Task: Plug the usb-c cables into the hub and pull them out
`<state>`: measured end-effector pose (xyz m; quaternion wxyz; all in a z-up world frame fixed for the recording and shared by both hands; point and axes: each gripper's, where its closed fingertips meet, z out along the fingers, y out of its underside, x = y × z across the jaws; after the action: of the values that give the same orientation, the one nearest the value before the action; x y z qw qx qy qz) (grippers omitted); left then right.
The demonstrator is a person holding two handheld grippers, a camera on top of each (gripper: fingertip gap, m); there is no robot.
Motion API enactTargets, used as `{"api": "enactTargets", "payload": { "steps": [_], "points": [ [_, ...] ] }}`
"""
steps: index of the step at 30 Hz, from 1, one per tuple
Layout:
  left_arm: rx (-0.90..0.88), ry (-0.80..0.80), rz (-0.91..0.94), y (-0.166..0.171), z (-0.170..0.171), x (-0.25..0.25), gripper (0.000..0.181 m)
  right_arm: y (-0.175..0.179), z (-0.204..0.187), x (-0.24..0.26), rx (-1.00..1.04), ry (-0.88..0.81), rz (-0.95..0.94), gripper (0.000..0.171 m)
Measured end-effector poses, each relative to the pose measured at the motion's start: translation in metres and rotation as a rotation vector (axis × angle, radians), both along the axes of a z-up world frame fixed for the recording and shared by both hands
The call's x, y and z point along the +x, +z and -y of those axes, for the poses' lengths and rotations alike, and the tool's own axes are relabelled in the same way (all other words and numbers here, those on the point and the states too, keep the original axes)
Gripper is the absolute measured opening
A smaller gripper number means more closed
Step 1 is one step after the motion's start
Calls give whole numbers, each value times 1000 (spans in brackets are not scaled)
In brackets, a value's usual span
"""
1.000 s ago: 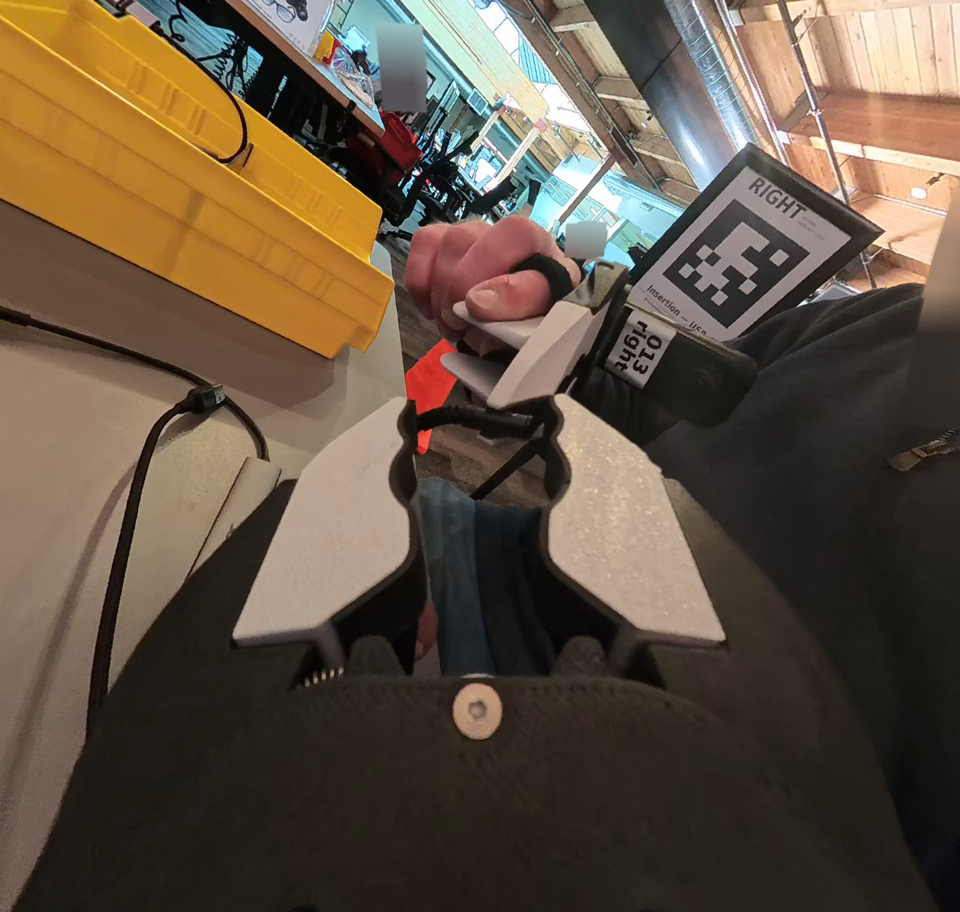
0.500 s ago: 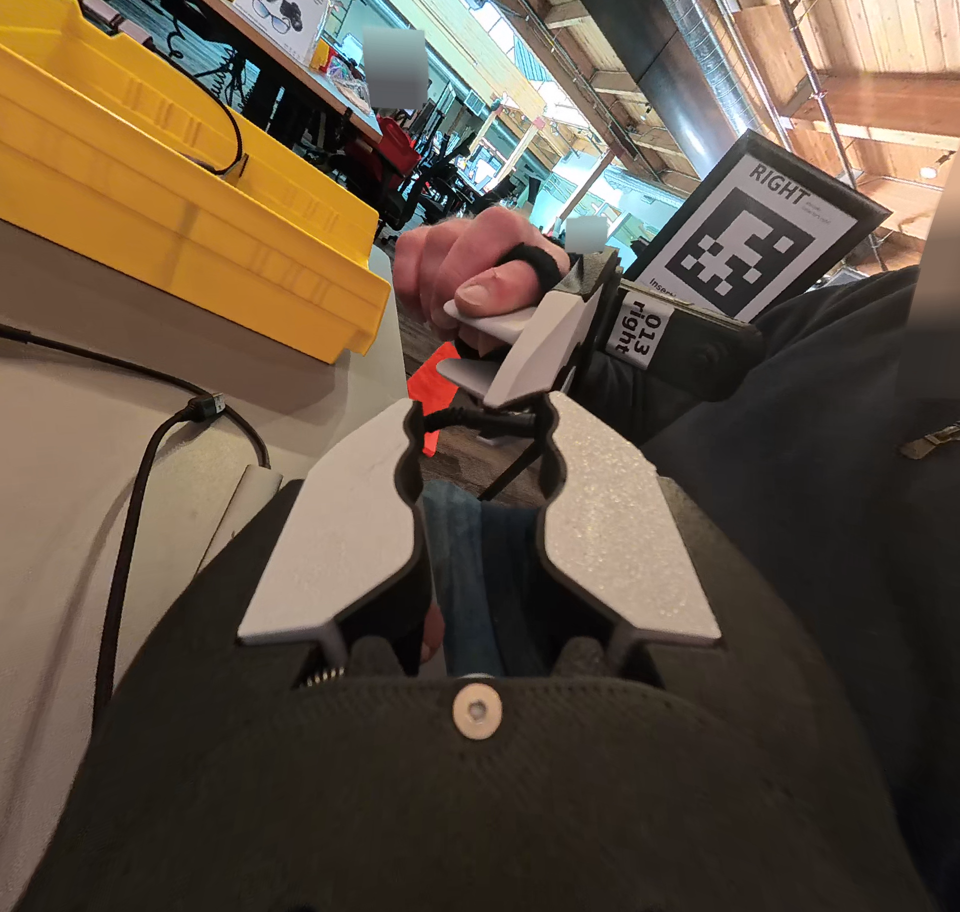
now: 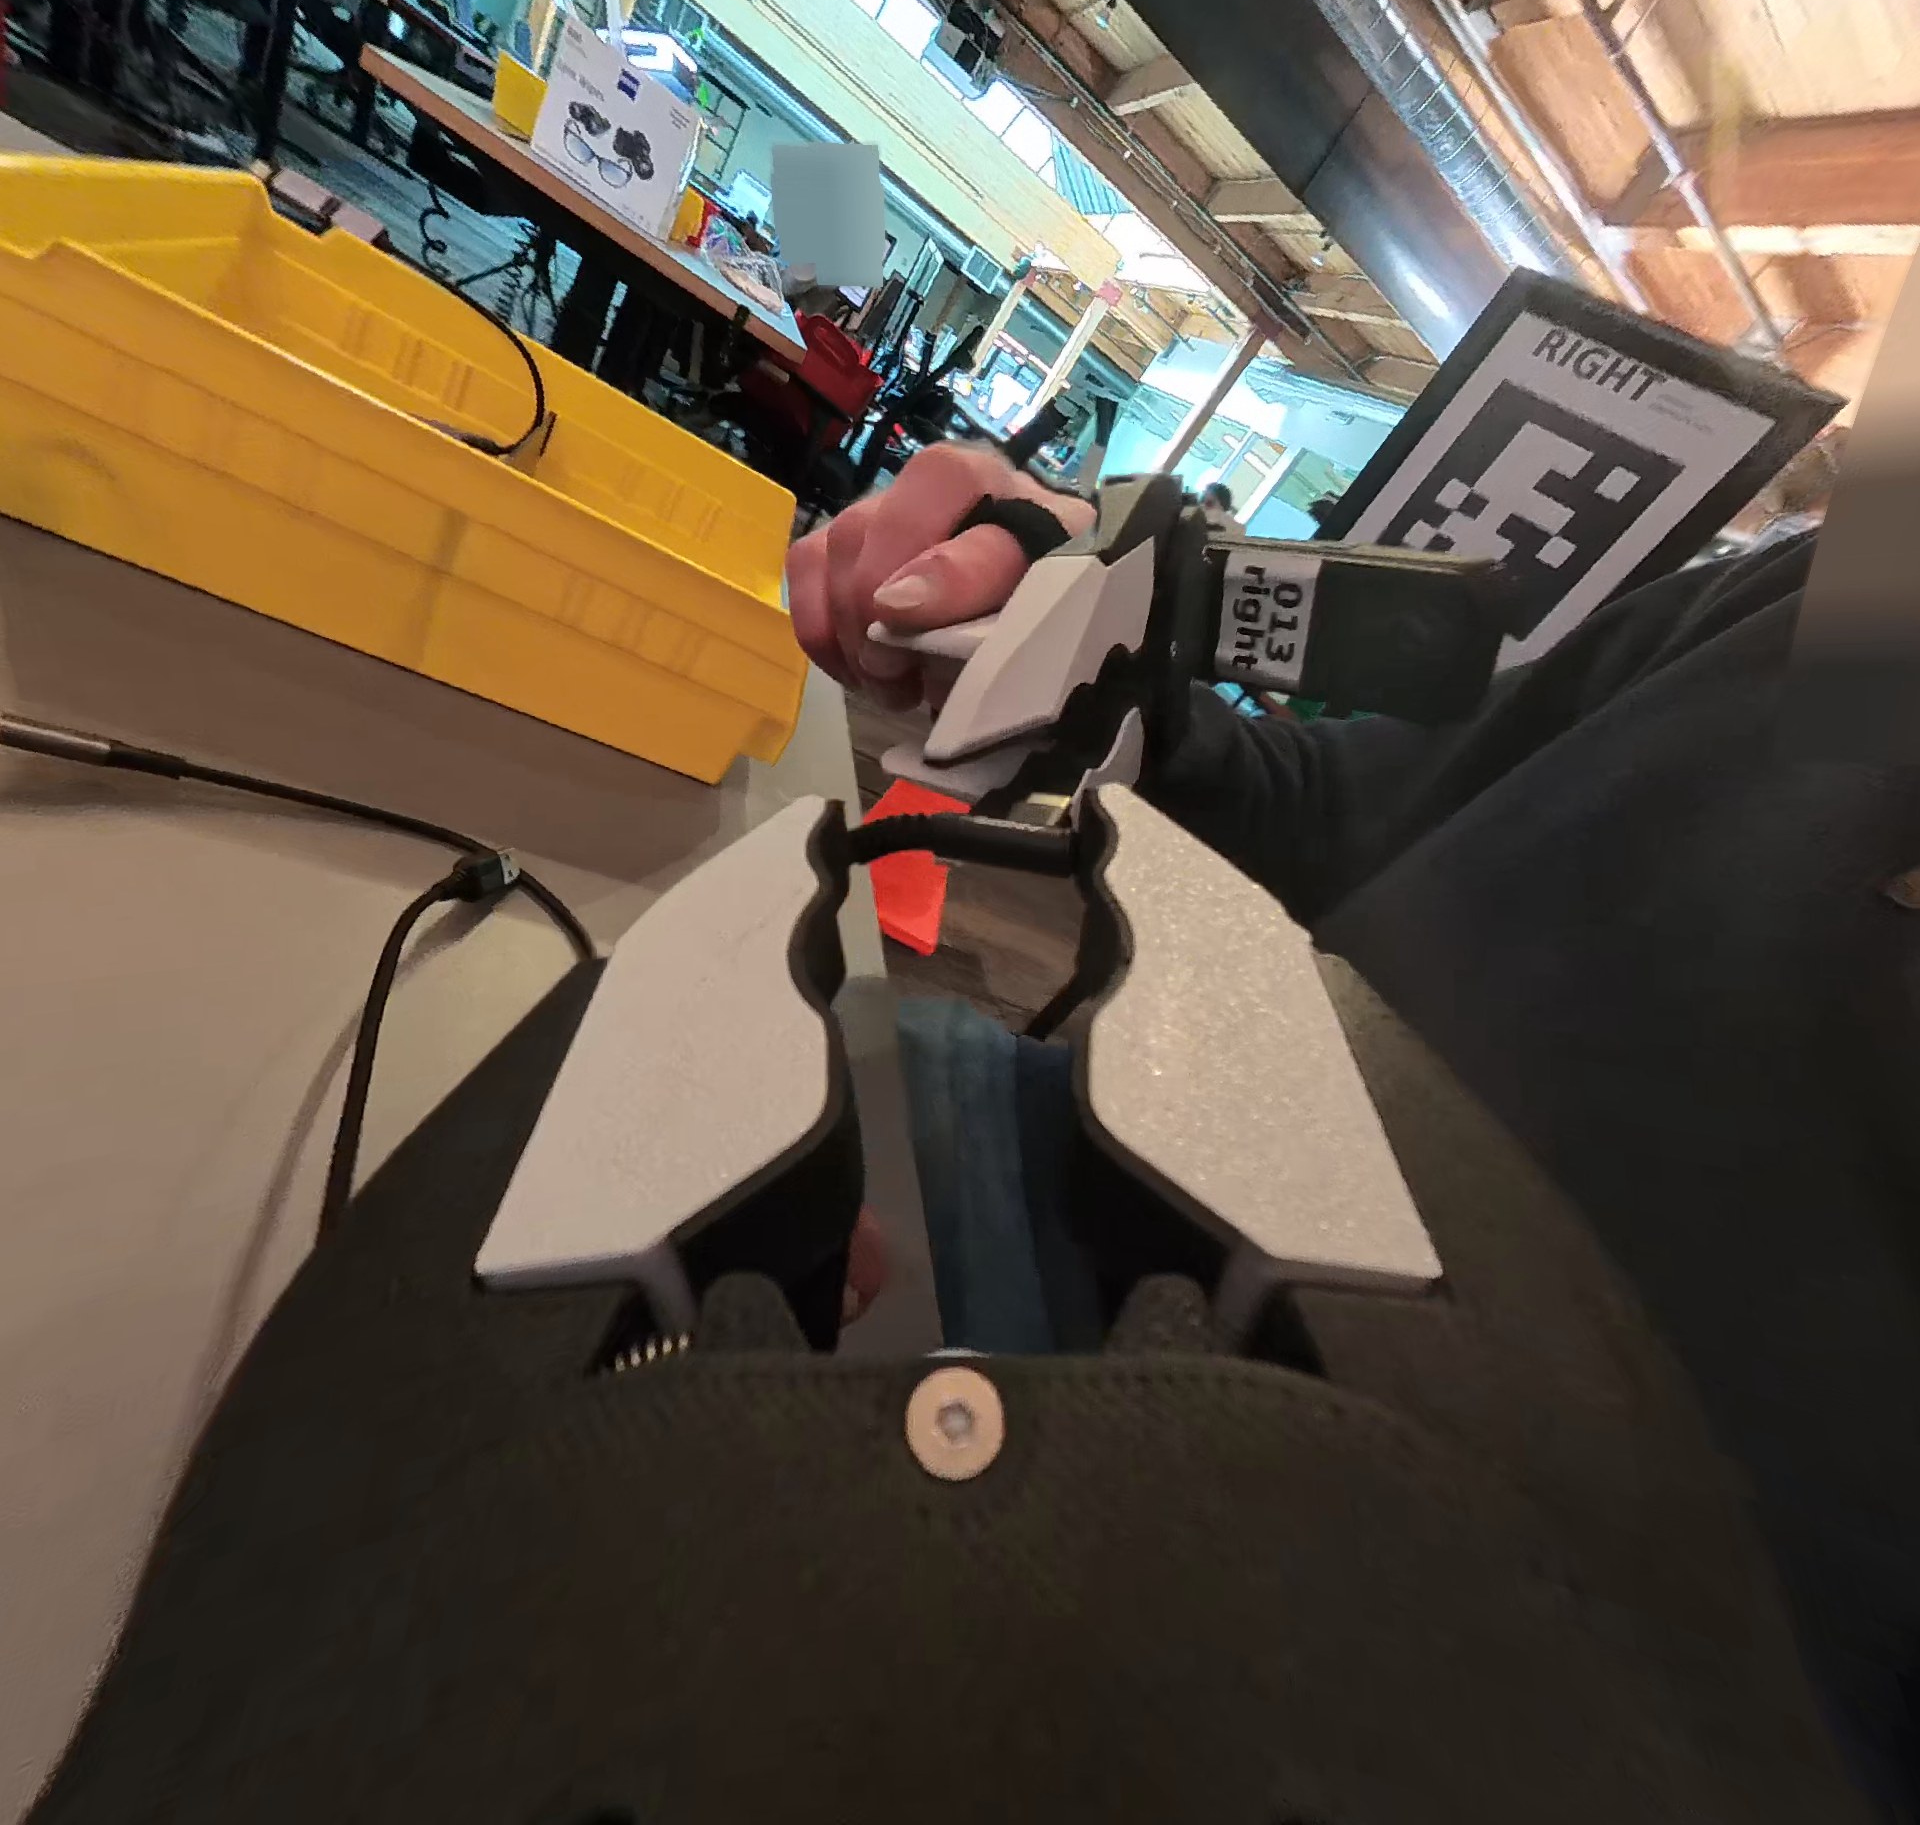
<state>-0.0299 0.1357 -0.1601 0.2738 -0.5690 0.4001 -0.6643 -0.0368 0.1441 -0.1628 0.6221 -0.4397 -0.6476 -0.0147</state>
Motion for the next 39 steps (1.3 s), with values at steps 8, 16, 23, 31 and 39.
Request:
{"api": "enactTargets", "payload": {
  "steps": [8, 16, 23, 31, 39],
  "points": [
    [225, 119, -43, 4, -7, 2, 42, 0, -3, 9, -169, 9, -117, 8],
    [568, 250, -187, 0, -13, 9, 42, 5, -7, 18, -316, 15, -228, 5],
    [748, 311, -258, -2, -17, 11, 42, 6, -7, 21, -471, 42, -316, 5],
    [963, 336, -309, 1, -12, 15, 42, 9, 9, 16, -655, 143, -362, 8],
    [1167, 327, -330, 8, -3, 17, 42, 10, 21, 15, -884, 238, -424, 5]
  ]
}}
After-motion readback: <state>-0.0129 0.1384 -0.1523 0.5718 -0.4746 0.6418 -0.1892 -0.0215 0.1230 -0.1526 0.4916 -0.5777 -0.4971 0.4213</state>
